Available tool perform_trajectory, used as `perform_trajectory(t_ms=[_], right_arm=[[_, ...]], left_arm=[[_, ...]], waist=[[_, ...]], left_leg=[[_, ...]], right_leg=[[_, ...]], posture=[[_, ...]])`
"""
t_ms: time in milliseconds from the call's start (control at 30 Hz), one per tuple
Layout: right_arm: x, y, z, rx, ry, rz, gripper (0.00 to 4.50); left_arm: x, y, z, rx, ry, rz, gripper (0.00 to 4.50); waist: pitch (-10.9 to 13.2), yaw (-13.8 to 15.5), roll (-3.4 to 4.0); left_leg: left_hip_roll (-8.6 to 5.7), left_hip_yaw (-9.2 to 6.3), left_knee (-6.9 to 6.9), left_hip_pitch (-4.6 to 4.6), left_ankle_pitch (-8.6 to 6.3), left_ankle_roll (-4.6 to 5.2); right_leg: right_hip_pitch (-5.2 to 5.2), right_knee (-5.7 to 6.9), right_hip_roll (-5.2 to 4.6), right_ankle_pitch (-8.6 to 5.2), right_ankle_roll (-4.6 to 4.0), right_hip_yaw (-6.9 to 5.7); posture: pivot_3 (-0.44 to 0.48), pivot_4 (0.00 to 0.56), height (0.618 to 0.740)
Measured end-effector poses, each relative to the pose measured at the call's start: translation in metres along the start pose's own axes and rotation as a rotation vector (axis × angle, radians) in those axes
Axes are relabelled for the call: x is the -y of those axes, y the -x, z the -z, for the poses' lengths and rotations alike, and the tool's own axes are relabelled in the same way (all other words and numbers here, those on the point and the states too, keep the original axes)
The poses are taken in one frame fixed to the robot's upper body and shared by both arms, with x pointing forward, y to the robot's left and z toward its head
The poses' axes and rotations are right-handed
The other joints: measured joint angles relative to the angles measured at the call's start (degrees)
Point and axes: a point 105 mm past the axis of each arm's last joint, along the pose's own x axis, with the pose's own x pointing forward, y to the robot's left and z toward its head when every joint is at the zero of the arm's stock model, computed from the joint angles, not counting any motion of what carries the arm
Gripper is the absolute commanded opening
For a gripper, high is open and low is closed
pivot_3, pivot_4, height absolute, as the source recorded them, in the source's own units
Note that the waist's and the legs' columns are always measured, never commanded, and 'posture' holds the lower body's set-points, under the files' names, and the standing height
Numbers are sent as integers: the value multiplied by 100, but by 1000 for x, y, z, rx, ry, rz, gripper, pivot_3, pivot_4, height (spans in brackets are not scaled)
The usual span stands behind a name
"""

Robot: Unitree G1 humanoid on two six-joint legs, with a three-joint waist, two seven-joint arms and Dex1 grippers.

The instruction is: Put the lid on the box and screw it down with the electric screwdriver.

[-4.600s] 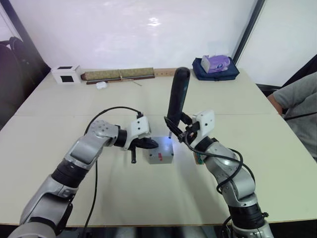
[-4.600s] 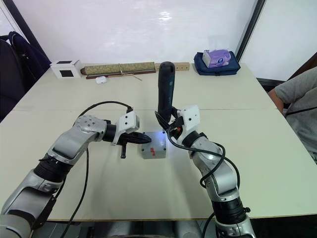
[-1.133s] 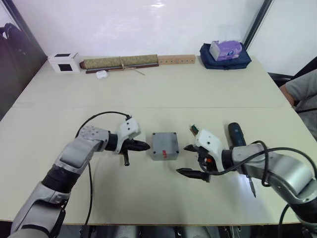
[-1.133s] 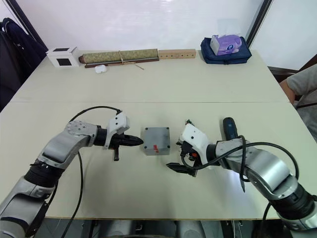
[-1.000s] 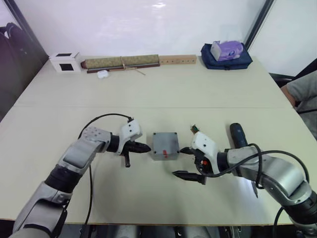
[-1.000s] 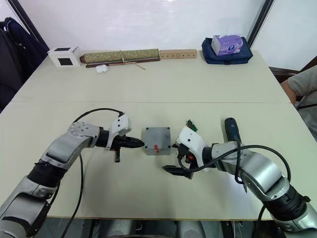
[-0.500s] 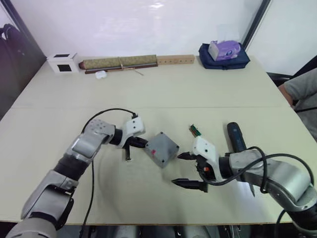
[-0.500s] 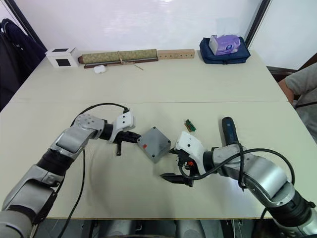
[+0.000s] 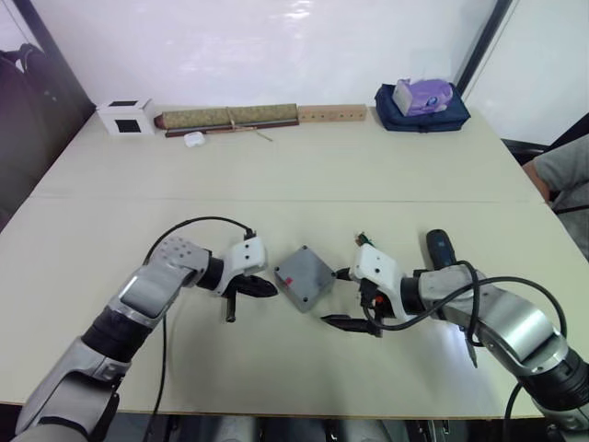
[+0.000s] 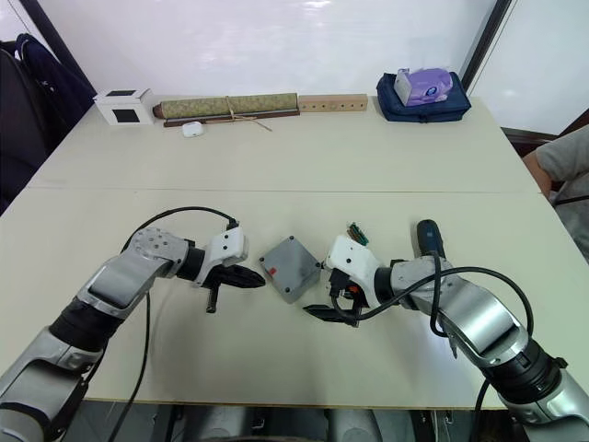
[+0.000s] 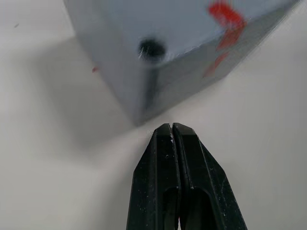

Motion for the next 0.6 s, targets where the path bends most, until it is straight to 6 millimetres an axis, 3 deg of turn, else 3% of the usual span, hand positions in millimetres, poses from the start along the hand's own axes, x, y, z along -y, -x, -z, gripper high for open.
perform_trajectory(t_ms=[600], right_arm=[[-18, -1, 0, 12, -45, -34, 4464]], left_arm=[[-16, -4, -3, 0, -30, -34, 0]], waist=[[0, -30, 0]], left_leg=[[3, -4, 21, 5, -2, 4]], right_leg=[[7, 19, 5, 0, 0, -1]], posture=[[0, 150, 740]])
